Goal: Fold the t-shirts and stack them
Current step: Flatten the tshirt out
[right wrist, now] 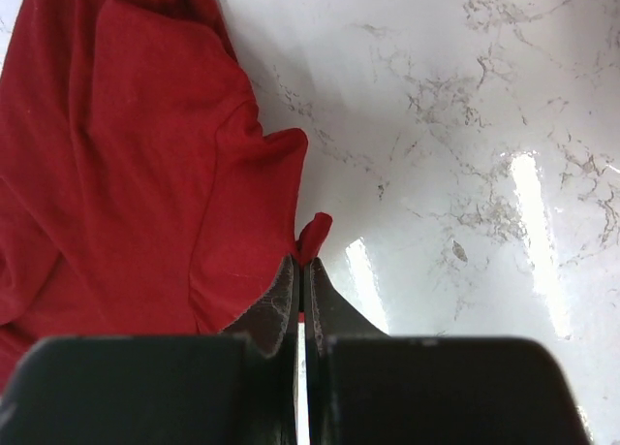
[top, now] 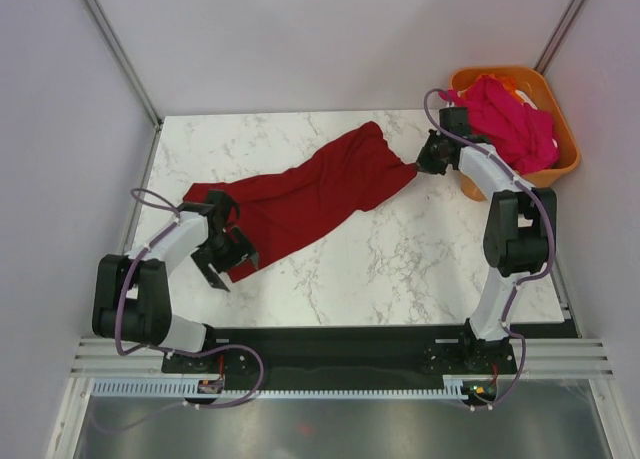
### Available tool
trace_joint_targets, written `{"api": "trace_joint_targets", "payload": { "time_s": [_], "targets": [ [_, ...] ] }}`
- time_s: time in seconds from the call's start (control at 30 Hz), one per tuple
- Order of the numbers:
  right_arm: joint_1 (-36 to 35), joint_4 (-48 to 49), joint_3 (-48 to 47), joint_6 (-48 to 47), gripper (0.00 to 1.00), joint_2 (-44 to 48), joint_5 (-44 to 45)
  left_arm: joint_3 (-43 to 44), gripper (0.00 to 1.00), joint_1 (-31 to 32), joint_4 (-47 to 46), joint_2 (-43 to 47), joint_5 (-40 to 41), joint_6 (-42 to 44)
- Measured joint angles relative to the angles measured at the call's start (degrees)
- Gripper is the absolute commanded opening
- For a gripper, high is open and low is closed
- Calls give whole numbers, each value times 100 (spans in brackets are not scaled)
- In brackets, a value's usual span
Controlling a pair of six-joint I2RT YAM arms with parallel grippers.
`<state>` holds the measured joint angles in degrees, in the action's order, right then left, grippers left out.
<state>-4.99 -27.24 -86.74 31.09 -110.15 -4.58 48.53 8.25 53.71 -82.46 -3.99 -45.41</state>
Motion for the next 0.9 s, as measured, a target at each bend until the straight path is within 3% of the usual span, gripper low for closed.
{"api": "trace_joint_targets", "payload": {
  "time_s": [0.1, 0.23, 0.6, 0.83, 0.9],
  "targets": [
    [79, 46, 22, 50, 0, 0, -203, -136, 98, -4, -74, 0, 317, -487],
    [116, 212, 120, 109, 0, 0, -444, -267, 88, -46, -236, -2, 678, -828],
    [105, 391, 225, 173, 0, 0, -750, -297, 68, -238, -748, -72, 1268, -1019],
    [109, 413, 234, 170, 0, -2, -761, -446, 64, 7, -1115, -131, 1296, -1180],
    [111, 413, 234, 170, 0, -7, -758, -520, 55, 133, -1167, -57, 1355, -1233]
  ]
}}
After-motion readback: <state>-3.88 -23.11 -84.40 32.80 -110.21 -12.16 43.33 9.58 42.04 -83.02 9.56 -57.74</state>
